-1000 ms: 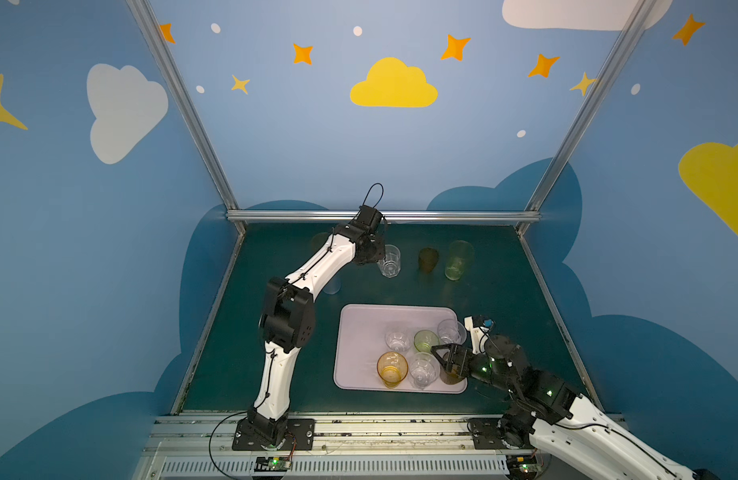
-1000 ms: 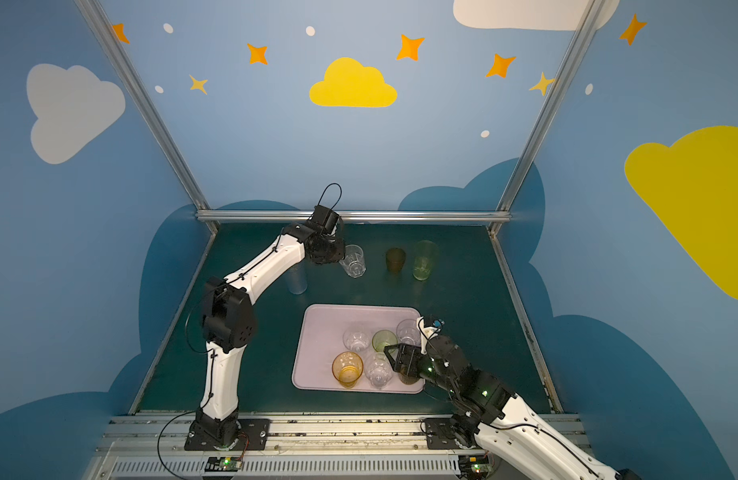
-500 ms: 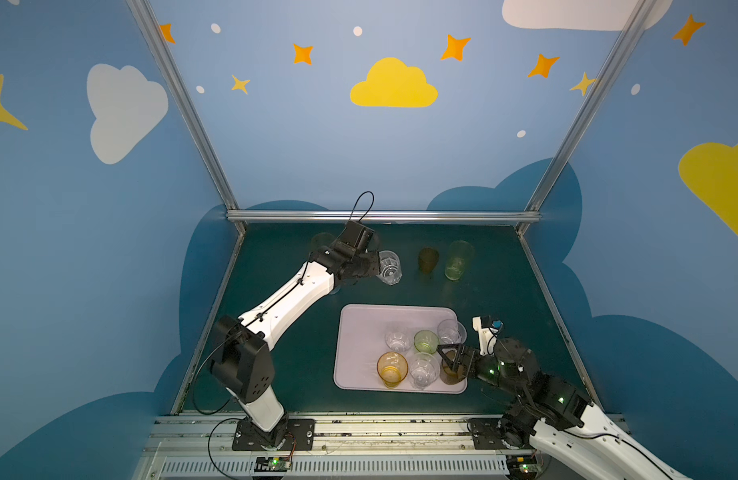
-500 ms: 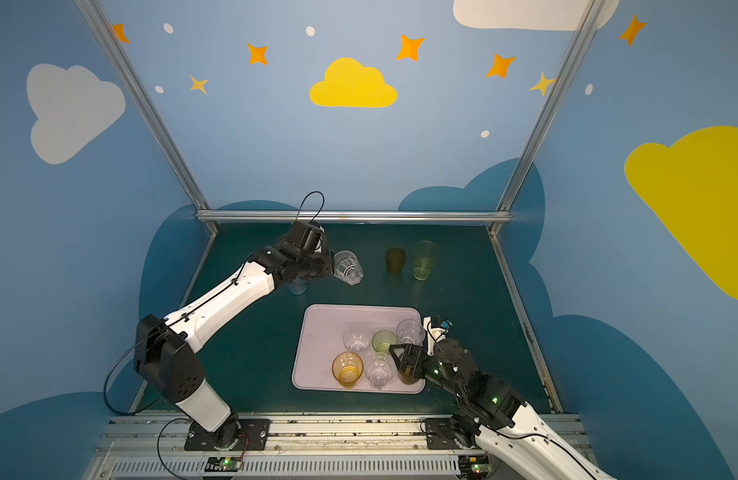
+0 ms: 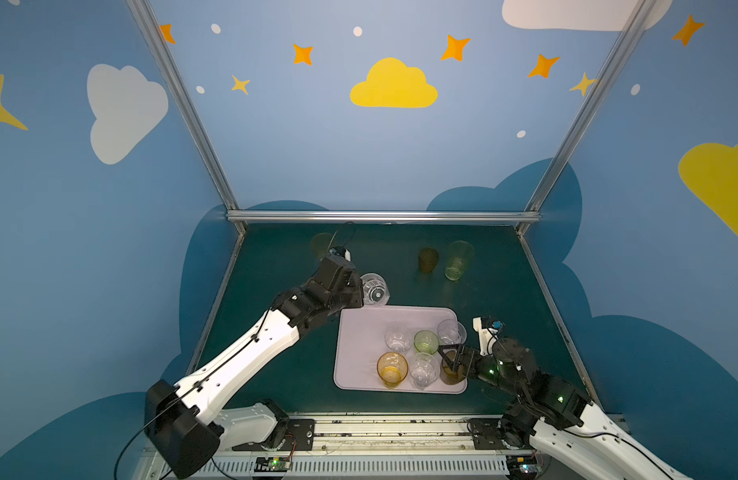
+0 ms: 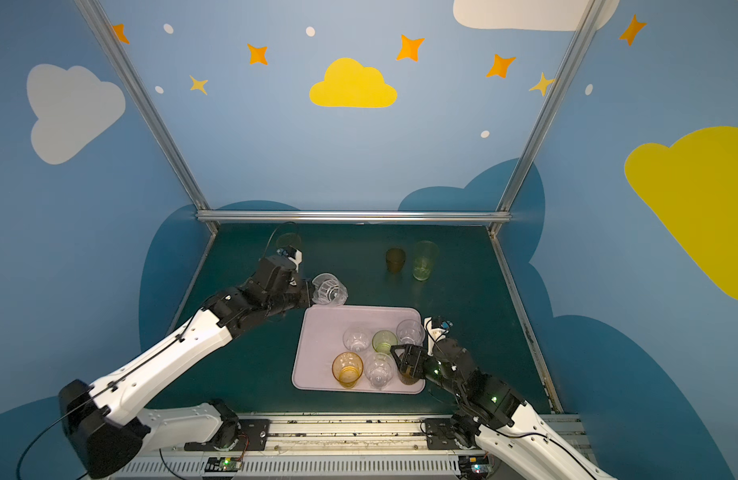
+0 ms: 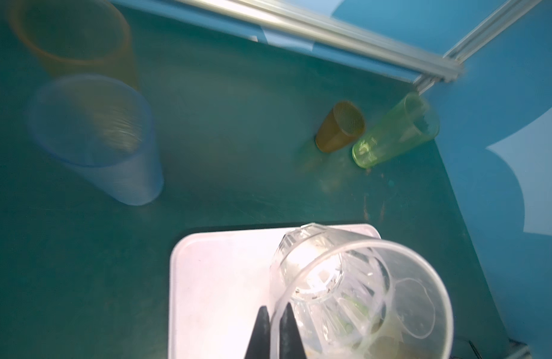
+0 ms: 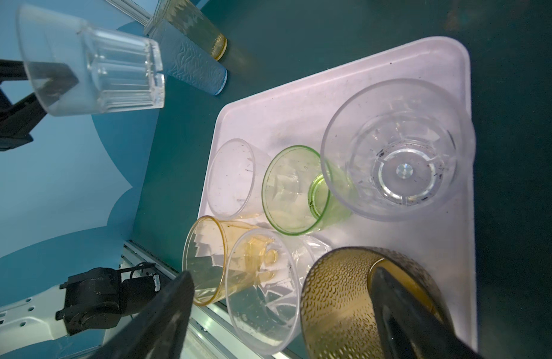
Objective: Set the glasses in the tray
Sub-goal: 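Lift the clear faceted glass with the left gripper and carry it toward the tray, then lower the clear faceted glass onto the tray edge nearest the robot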
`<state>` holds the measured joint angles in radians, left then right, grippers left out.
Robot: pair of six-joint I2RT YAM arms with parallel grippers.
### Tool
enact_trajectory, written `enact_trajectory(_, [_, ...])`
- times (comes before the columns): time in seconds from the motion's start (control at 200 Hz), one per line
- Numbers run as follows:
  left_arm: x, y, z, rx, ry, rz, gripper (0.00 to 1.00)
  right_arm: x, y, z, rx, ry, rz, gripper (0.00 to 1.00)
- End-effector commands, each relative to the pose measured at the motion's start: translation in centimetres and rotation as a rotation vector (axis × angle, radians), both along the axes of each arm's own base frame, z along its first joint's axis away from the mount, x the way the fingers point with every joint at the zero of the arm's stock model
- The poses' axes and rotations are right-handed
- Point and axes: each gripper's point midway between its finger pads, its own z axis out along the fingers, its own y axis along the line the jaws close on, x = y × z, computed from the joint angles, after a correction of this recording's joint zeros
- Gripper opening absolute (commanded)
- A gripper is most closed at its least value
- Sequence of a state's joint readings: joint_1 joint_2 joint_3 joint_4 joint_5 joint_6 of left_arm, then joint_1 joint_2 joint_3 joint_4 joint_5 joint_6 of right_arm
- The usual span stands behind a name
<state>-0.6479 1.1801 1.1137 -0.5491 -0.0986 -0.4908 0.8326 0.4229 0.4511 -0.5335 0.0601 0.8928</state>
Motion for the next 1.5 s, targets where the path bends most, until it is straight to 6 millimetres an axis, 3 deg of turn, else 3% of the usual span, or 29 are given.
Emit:
enact_trajectory(0.0, [-0.9, 2.5, -0.2, 0.038, -0.03, 0.063, 0.04, 0.4, 0.0, 0.6, 0.011, -0.015, -0.015, 0.88])
enact_trajectory(0.25, [-4.3, 4.6, -2.4, 0.023, 0.029, 0.081, 0.04, 0.5, 0.6, 0.6, 0.027, -0.002, -0.005, 0.88])
enact_trajectory(0.581, [-7.2, 6.2, -3.4, 0.028, 0.082, 0.07, 0.04, 0.8, 1.3, 1.0, 0.049, 0.002, 0.003, 0.88])
enact_trajectory(1.222, [-10.9, 5.7, -8.8, 0.045, 0.243, 0.023, 0.04, 1.3, 1.9, 1.0, 0.068, 0.007, 0.004, 0.88])
enact_trajectory(1.492, [-11.9, 5.1, -9.9, 0.07, 0.271, -0.002, 0.04, 1.3, 2.0, 0.6, 0.065, 0.022, 0.004, 0.88])
